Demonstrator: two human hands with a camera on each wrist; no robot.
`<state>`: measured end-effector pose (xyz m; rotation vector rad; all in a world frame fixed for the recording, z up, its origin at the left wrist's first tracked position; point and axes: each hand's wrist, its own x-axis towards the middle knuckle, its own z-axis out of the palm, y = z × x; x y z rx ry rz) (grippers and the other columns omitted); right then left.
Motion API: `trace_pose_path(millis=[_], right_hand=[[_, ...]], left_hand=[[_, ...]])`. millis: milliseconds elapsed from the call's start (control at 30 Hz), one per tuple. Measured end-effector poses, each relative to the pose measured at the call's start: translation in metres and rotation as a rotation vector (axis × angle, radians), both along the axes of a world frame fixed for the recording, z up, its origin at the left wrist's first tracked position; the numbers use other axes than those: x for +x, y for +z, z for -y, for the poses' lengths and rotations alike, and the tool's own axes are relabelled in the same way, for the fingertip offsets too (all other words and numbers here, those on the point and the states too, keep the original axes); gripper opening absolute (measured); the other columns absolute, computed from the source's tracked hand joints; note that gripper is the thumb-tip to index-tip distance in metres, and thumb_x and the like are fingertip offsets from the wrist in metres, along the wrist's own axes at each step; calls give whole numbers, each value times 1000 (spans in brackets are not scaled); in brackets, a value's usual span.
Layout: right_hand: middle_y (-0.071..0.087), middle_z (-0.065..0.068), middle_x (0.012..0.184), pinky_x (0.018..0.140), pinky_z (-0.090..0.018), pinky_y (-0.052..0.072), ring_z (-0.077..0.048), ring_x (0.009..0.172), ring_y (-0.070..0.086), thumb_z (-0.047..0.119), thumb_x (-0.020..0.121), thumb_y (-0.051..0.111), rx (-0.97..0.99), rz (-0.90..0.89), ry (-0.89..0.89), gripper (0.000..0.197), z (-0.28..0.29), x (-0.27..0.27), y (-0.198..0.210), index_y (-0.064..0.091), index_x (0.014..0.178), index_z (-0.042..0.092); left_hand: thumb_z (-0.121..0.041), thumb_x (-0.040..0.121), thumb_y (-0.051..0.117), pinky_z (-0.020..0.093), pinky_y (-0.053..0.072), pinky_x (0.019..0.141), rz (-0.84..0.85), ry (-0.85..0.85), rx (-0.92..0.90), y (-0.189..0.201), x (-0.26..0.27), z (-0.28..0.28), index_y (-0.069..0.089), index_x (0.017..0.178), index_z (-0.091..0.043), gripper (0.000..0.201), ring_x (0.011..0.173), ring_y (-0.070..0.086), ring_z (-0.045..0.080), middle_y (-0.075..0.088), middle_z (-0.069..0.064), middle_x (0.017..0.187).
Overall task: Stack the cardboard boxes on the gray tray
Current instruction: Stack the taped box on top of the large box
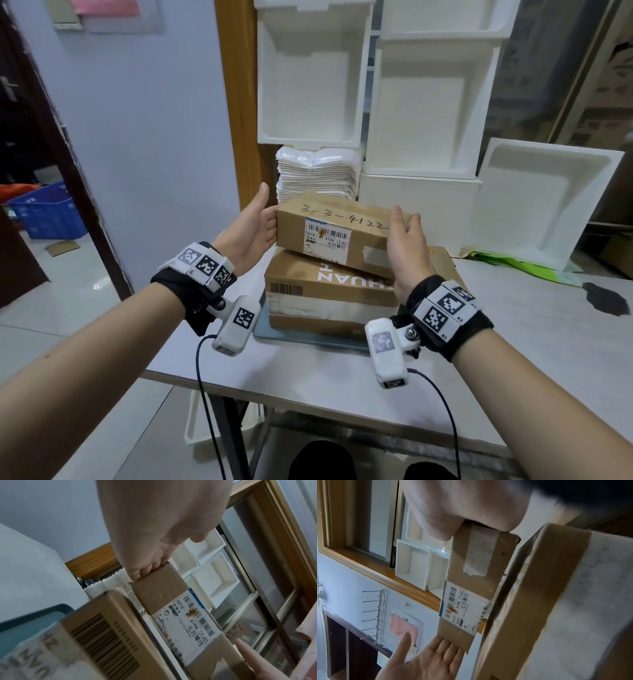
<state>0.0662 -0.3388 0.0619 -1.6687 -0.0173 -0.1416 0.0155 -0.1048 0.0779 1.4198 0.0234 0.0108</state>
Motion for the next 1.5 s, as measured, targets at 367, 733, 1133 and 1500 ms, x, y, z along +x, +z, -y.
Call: trace_pose_path(millis=[367, 733, 1133, 1500], right_hand=[[42, -4, 152, 112, -48, 36, -25, 136, 43, 69, 68, 49, -26, -10, 107, 82, 9, 17, -11, 42, 133, 20], [57, 3, 136, 103, -35, 39, -17, 122, 52, 59, 81, 52, -6, 31, 74, 68, 7, -8, -11, 49, 139, 22], [46, 13, 126, 96, -26, 26, -3, 113, 37, 42, 98, 48, 11, 30, 131, 54, 12, -14, -11, 41, 146, 18], [35, -3, 156, 115, -38, 26, -26, 143, 32, 51, 95, 47, -94, 34, 63, 72, 14, -20, -16, 24, 154, 19]], left_hand=[[-71, 92, 21, 30, 24, 116, 32, 97, 1, -20, -19, 13, 32, 151, -14, 82, 140, 36, 14, 42, 0, 150], [-73, 91, 25, 36, 37, 109, 9, 212, -40, -4, -18, 30, 54, 132, -20, 73, 128, 51, 19, 61, 4, 133], [-66, 96, 20, 34, 45, 93, 32, 197, -3, 0, -30, 39, 64, 112, -31, 58, 105, 65, 12, 74, -4, 107], [-75, 89, 24, 40, 47, 97, -36, 202, 23, -12, -31, 39, 65, 119, -35, 65, 108, 65, 17, 74, -5, 109]])
